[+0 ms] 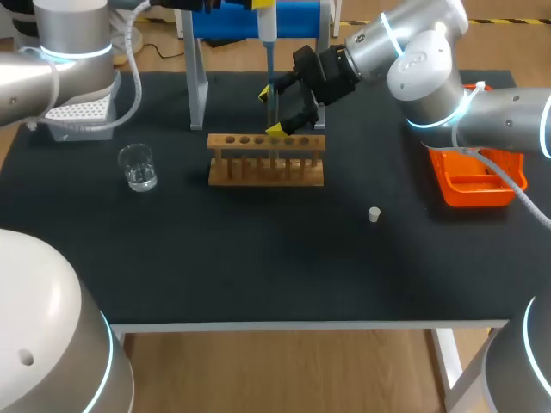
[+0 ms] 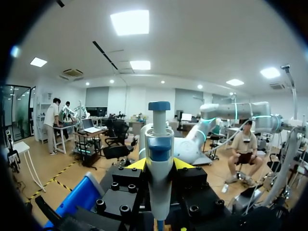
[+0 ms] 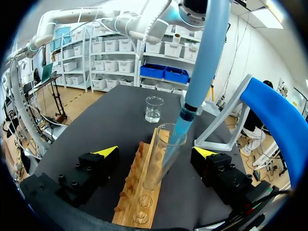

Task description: Invert the test tube, pick up the pipette, mount the tip to pipette, aspirate from beaker and dispense into the tube, eject the tip, return the pipette, and cap with the stopper.

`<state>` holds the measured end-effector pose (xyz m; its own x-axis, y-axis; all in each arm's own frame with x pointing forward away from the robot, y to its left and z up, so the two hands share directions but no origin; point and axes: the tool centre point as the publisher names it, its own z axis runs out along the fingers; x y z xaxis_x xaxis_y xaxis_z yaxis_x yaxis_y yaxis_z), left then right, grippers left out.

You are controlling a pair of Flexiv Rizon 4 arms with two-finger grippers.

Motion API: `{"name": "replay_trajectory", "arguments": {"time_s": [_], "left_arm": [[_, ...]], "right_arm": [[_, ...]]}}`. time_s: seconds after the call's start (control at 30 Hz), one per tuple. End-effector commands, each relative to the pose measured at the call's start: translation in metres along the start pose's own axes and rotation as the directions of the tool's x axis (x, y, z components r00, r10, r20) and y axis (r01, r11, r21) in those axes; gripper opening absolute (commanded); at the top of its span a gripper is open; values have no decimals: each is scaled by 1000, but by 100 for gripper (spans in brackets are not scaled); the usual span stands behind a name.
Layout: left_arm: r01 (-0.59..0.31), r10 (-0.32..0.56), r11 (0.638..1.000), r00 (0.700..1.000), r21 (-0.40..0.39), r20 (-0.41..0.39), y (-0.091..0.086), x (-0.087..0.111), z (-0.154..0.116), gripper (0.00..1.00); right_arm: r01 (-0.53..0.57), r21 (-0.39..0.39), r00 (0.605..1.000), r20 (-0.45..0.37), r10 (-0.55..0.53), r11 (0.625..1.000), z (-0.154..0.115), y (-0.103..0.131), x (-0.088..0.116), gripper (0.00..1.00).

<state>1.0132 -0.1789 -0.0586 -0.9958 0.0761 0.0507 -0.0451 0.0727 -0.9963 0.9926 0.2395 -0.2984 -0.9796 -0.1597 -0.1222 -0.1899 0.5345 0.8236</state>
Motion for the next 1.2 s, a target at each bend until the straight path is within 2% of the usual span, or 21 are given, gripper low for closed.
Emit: {"name": "replay_trajectory", "arguments": {"time_s": [0.03,1.2], "left_arm": [[-1,1,1000,1000,3,0,2,-1,-1,0],[21,-21,1000,1000,17,7,14,-2,0,0]], "right_arm": [[0,2,1000,0,0,1000,-1,0,0,100],[0,2,1000,0,0,1000,-1,0,0,100]]}}
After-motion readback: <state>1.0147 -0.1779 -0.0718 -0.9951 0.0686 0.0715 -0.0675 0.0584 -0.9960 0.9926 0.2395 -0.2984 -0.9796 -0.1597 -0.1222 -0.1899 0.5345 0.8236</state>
